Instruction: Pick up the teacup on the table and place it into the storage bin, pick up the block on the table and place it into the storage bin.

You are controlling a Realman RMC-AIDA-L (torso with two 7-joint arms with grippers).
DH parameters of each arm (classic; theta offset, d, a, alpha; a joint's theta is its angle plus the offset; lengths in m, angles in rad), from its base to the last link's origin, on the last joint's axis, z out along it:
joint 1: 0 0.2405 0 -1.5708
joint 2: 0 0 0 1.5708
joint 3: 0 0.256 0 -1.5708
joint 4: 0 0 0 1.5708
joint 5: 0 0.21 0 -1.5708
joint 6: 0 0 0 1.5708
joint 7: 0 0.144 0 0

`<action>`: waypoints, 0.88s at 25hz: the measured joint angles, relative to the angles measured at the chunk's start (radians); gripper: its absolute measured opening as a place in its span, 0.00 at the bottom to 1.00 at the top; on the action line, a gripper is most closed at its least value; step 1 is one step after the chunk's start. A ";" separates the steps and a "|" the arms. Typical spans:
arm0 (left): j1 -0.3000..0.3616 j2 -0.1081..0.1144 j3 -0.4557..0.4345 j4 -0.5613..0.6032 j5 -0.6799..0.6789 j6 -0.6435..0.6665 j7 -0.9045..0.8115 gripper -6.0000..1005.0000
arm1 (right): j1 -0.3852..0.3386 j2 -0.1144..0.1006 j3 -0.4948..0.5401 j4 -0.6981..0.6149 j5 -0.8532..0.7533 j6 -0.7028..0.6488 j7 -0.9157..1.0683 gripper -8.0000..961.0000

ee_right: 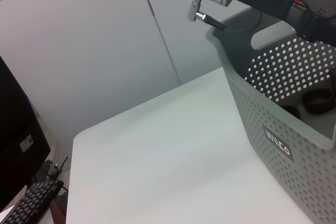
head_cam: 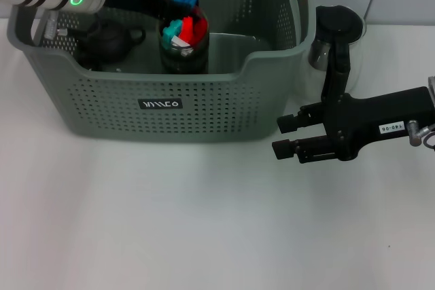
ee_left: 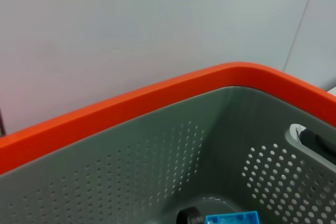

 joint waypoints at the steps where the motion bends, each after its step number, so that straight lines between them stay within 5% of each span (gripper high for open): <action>1: 0.000 0.000 0.000 0.001 0.000 0.002 -0.003 0.46 | 0.000 0.000 0.000 -0.001 0.000 0.000 0.000 0.64; 13: 0.009 -0.002 -0.006 0.028 -0.007 0.008 -0.019 0.59 | 0.002 0.001 0.000 -0.001 0.000 0.000 0.000 0.64; 18: 0.081 -0.021 -0.007 0.173 -0.105 0.035 -0.024 0.61 | 0.002 0.001 0.000 -0.001 0.000 -0.001 0.000 0.64; 22: 0.145 -0.010 -0.028 0.275 -0.265 0.125 -0.021 0.61 | 0.008 0.002 0.000 0.000 0.000 -0.001 0.000 0.64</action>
